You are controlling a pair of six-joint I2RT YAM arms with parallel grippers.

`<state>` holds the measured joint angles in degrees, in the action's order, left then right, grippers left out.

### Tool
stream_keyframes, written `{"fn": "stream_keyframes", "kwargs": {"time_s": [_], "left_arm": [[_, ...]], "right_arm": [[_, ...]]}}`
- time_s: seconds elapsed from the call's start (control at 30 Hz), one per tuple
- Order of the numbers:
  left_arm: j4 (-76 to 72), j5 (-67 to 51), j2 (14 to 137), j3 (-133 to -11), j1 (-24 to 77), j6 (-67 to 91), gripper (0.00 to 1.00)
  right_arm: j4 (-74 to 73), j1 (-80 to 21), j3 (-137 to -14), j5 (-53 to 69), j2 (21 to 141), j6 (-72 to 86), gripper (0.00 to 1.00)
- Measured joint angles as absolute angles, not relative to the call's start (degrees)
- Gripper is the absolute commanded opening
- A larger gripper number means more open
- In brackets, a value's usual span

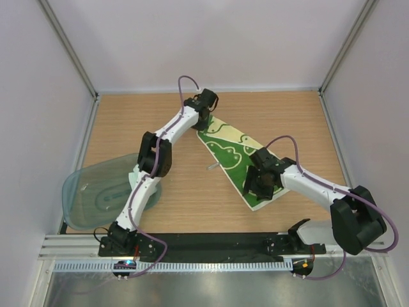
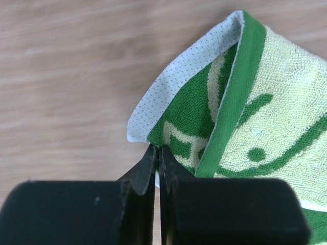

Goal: Roll the towels
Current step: Flatten the towel

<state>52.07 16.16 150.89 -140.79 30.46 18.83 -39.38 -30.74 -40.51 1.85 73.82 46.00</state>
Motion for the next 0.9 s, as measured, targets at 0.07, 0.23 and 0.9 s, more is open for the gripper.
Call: {"fn": "stream_keyframes", "kwargs": {"time_s": [0.07,0.23,0.9], "left_arm": [[51.94,17.08,147.57,-135.20,30.26,19.35,0.00],[50.28,17.23,134.74,-112.62,29.08,22.87,0.00],[50.68,2.61,98.41,-65.10,37.71,40.14,0.57]], "right_arm": [[-39.20,-30.74,-41.17,1.85,75.88,45.36,0.64],[-39.07,-29.47,-46.63,2.11,81.41,43.00,0.64],[-39.31,-11.62,-52.93,1.37,89.12,32.34,0.64]]}}
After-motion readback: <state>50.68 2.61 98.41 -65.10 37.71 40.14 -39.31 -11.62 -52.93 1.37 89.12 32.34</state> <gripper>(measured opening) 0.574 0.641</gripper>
